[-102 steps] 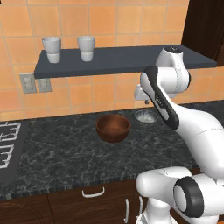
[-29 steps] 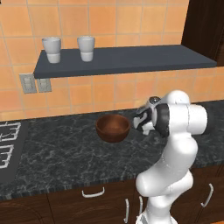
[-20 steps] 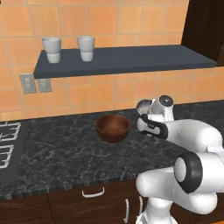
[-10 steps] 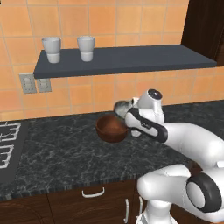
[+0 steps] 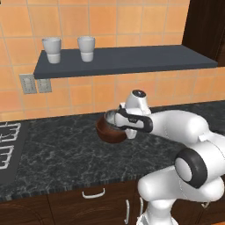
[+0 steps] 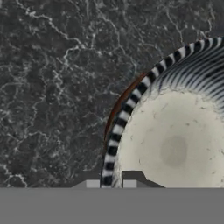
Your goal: Pick up the bowls on the counter and stack them on top of one another in the open cabinet. Place the smaller bowl on top of the larger bowl.
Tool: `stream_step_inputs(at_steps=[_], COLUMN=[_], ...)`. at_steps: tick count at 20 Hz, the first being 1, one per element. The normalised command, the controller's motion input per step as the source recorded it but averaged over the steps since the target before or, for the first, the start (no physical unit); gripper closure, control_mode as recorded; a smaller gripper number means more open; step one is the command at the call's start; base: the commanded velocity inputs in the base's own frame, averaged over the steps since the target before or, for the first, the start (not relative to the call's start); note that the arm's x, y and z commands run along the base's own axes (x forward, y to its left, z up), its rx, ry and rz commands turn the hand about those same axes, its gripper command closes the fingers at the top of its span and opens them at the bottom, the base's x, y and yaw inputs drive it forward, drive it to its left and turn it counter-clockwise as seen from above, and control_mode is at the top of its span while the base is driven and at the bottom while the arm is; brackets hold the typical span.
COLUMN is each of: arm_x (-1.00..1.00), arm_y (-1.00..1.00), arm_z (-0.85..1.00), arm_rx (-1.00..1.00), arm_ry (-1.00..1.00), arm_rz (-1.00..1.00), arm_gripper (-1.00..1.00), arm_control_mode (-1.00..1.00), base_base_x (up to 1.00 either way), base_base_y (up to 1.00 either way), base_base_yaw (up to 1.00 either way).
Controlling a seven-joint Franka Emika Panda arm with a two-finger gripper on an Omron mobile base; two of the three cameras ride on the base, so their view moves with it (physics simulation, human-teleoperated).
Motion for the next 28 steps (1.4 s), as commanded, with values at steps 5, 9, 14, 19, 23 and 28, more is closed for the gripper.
stream_step_inputs(at_steps=[5, 9, 14, 19, 23, 28], arm_x=[0.29, 0.40, 0.35, 0.05, -0.37, -0.76], arm_y=[0.07, 0.00, 0.00, 0.00, -0.03, -0.38], arm_z=[-0.34, -0.10, -0.17, -0.09, 0.31, 0.04], arm_rx=[-0.17, -0.06, -0.01, -0.01, 0.02, 0.22], arm_ry=[0.00, 0.00, 0.00, -0.01, -0.10, -0.02], arm_rz=[0.09, 0.06, 0.09, 0.04, 0.04, 0.10], arm_gripper=[1.00, 1.00, -1.00, -1.00, -1.00, -1.00], arm_control_mode=[-1.00, -1.00, -1.00, -1.00, -1.00, -1.00], base_base_x=[0.00, 0.00, 0.00, 0.00, 0.00, 0.00], base_base_y=[0.00, 0.00, 0.00, 0.00, 0.00, 0.00], base_base_yaw=[0.00, 0.00, 0.00, 0.00, 0.00, 0.00])
